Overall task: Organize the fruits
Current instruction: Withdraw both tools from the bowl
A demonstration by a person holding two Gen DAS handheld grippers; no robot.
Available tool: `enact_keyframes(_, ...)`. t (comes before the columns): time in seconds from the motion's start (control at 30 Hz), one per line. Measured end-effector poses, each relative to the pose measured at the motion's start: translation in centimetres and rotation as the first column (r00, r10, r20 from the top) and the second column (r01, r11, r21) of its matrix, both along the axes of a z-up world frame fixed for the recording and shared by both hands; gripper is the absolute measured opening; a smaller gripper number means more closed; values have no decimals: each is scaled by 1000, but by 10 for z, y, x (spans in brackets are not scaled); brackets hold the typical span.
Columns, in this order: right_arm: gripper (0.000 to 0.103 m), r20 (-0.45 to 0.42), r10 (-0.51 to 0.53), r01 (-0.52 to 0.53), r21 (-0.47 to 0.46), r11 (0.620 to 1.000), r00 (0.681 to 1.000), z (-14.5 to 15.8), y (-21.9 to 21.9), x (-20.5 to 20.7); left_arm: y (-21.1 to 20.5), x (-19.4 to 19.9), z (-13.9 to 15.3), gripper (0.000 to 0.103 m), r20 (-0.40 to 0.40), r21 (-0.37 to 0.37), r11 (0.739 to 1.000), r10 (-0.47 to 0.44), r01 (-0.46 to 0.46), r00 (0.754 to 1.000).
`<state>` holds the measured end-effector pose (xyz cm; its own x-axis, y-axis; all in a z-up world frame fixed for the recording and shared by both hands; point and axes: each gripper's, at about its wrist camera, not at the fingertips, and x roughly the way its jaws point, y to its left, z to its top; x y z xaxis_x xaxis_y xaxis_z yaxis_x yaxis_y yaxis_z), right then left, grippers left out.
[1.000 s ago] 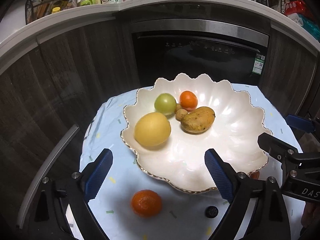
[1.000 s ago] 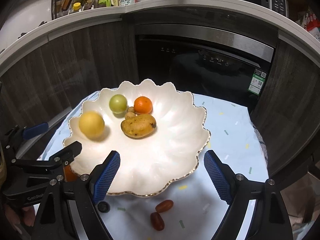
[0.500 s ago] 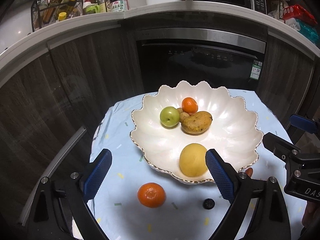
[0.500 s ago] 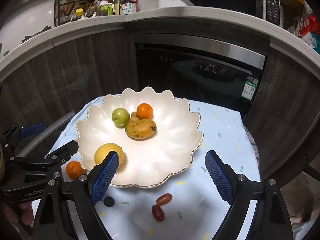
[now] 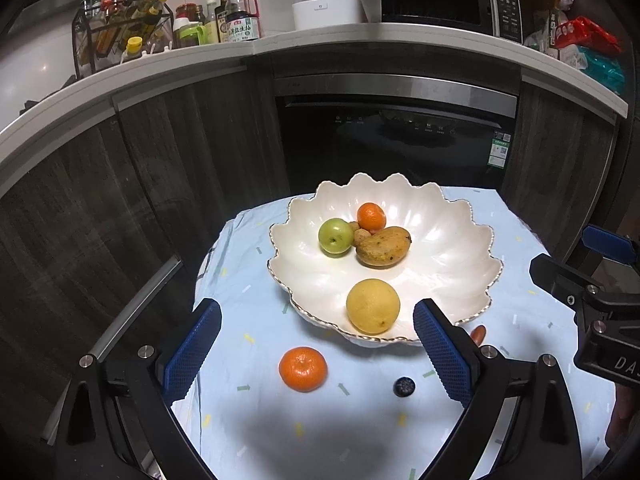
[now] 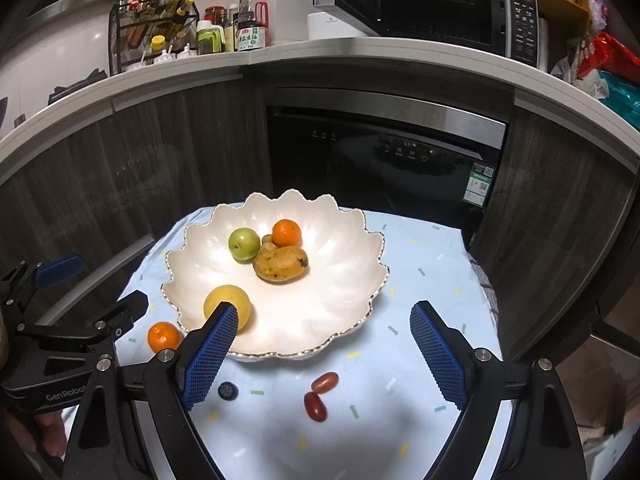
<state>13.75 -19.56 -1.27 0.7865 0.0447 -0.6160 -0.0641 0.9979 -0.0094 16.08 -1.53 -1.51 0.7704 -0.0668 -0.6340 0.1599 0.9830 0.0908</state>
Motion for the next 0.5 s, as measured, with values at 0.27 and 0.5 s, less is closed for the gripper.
enact_keyframes(0.27, 89, 17, -17, 17, 0, 1000, 1000, 6, -5, -17, -3, -15, 4, 98, 12, -3, 1000, -11, 11, 1000)
enact_keyframes(0.5, 89, 27, -28, 28, 1, 1000, 999, 8, -7, -28, -4, -26, 6, 98, 22, 4, 1000, -14, 14, 1000)
